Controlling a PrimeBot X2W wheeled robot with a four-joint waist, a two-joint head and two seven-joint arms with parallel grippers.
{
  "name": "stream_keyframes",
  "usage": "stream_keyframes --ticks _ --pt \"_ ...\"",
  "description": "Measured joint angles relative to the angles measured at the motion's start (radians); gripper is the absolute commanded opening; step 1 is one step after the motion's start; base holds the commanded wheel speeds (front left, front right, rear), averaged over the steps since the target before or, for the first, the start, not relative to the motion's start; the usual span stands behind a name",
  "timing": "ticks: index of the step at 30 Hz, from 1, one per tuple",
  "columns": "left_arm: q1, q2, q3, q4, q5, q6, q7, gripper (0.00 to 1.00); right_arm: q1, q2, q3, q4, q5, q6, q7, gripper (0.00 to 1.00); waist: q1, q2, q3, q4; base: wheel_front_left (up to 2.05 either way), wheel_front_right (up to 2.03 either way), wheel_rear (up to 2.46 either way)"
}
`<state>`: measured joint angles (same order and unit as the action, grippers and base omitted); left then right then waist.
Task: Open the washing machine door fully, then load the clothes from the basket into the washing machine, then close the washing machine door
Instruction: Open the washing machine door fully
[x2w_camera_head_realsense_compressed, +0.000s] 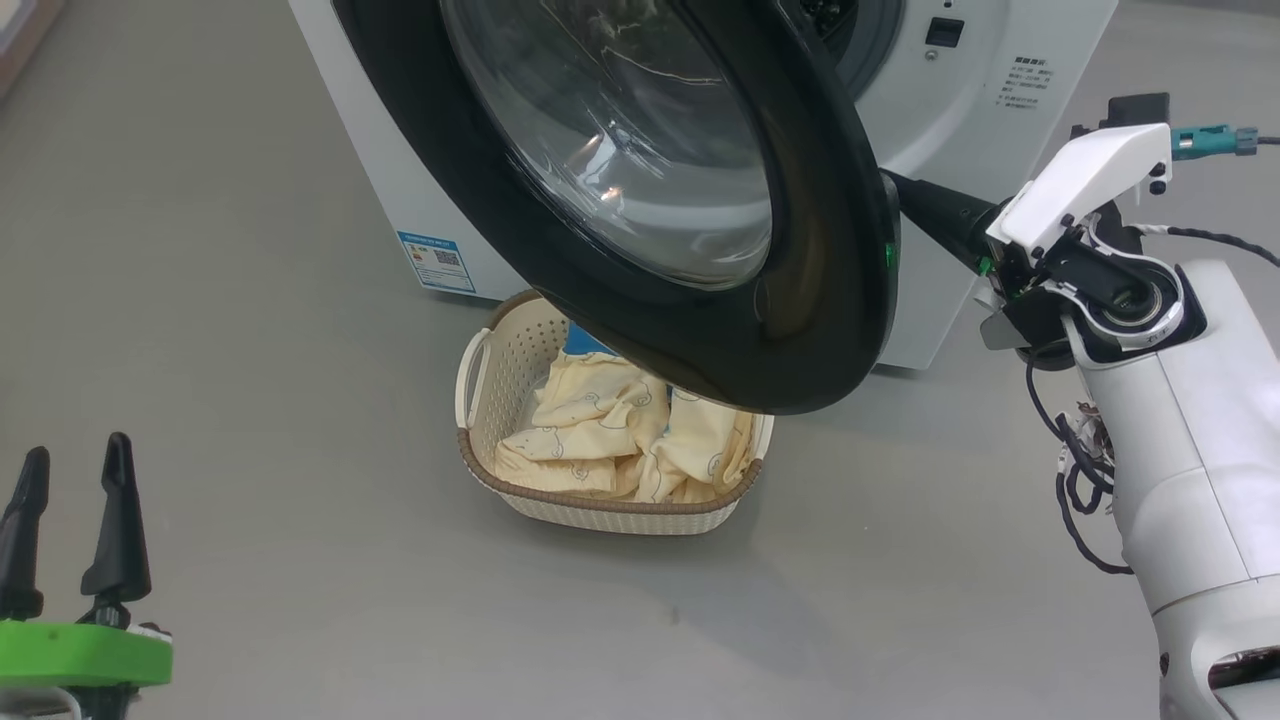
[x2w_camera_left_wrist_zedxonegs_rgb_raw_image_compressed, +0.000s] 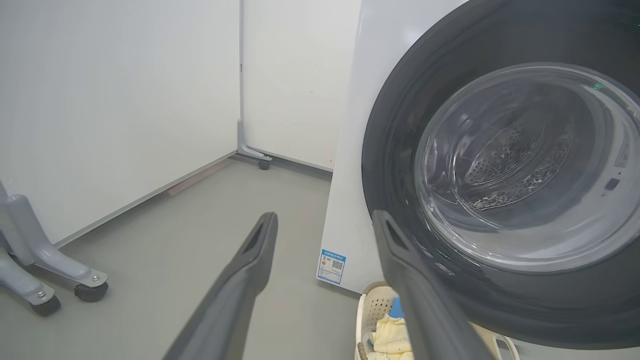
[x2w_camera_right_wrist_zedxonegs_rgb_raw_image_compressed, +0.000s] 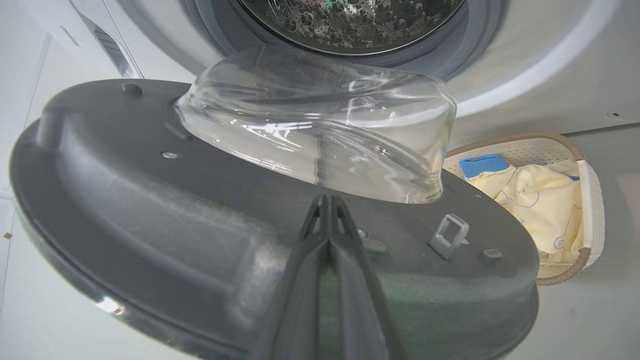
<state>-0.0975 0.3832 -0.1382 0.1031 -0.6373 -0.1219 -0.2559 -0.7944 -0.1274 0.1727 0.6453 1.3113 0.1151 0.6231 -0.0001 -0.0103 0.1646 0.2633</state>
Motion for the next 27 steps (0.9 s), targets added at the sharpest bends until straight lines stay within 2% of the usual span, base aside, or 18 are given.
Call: stream_keyframes --ticks 11,27 --pt "0.01 -0.002 -0.008 0.006 0.008 0.0 0.0 1.0 0.101 0.006 0.038 -0.071 0.037 0.003 0.052 0.0 0.0 0.0 -0.038 0.019 0.0 0.0 0.0" --pt "0.039 -0.002 -0.025 0.021 0.024 0.0 0.0 1.0 0.231 0.03 0.096 -0.196 0.091 0.003 0.09 0.0 0.0 0.0 -0.085 0.084 0.0 0.0 0.0"
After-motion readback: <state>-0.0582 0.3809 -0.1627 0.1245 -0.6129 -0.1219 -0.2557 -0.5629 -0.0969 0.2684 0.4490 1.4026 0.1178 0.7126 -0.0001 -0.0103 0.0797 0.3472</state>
